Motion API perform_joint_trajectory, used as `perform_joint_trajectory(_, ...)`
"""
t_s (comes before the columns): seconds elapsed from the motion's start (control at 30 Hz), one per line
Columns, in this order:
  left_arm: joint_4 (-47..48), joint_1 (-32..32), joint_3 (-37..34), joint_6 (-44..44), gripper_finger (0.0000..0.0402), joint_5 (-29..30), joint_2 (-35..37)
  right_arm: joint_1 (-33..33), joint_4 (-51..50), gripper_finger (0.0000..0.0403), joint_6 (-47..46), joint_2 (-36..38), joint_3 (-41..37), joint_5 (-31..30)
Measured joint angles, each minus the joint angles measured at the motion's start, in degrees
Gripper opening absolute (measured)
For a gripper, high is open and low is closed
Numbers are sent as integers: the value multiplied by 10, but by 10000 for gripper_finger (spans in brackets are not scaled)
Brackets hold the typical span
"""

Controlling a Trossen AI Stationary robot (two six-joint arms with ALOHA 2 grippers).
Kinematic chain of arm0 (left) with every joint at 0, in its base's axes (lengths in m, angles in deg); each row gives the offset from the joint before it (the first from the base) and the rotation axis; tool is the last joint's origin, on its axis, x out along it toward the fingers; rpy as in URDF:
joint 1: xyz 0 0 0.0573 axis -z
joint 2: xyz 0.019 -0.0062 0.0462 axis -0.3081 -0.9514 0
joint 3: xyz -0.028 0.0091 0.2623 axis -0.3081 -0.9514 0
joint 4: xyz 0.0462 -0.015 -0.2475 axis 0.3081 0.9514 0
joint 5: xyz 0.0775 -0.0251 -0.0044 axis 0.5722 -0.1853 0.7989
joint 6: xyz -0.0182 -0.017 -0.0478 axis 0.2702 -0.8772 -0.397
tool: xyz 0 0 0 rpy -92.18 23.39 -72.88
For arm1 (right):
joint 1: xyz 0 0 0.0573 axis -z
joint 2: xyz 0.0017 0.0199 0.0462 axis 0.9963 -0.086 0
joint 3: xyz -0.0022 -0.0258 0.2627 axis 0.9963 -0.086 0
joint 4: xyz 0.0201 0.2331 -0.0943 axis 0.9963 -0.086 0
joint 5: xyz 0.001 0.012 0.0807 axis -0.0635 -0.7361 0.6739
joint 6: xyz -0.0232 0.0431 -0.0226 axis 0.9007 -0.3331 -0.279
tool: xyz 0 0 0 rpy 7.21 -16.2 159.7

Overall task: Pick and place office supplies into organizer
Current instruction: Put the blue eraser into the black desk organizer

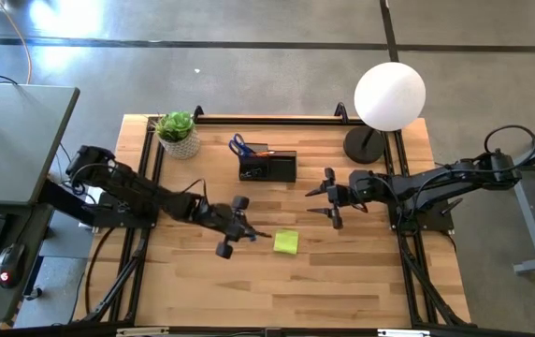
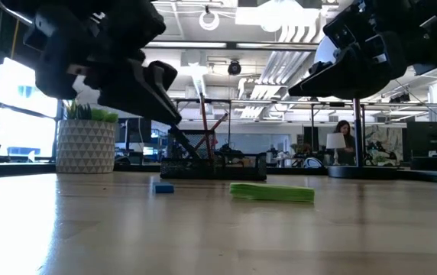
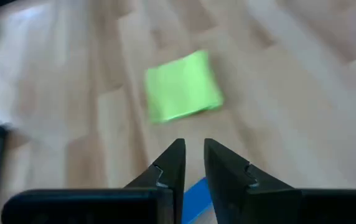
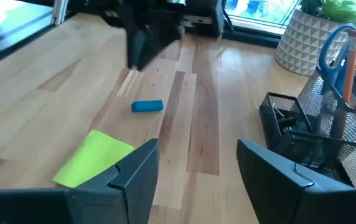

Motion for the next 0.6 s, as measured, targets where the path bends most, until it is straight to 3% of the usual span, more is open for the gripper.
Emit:
perform_joint_trajectory(0.07,2,6,11,8,54,22,-10,0,1,211,0,0,0,4)
perform_joint_trajectory(0.23,21,4,49,25,92,-12,-45,0,2,211,0,0,0,8)
perform_joint_trajectory(0.43,126,4,89,42,154,-41,-75,0,-5,211,-4,0,0,19)
perform_joint_trajectory(0.6,153,2,97,107,173,-43,-90,5,18,211,4,0,0,18)
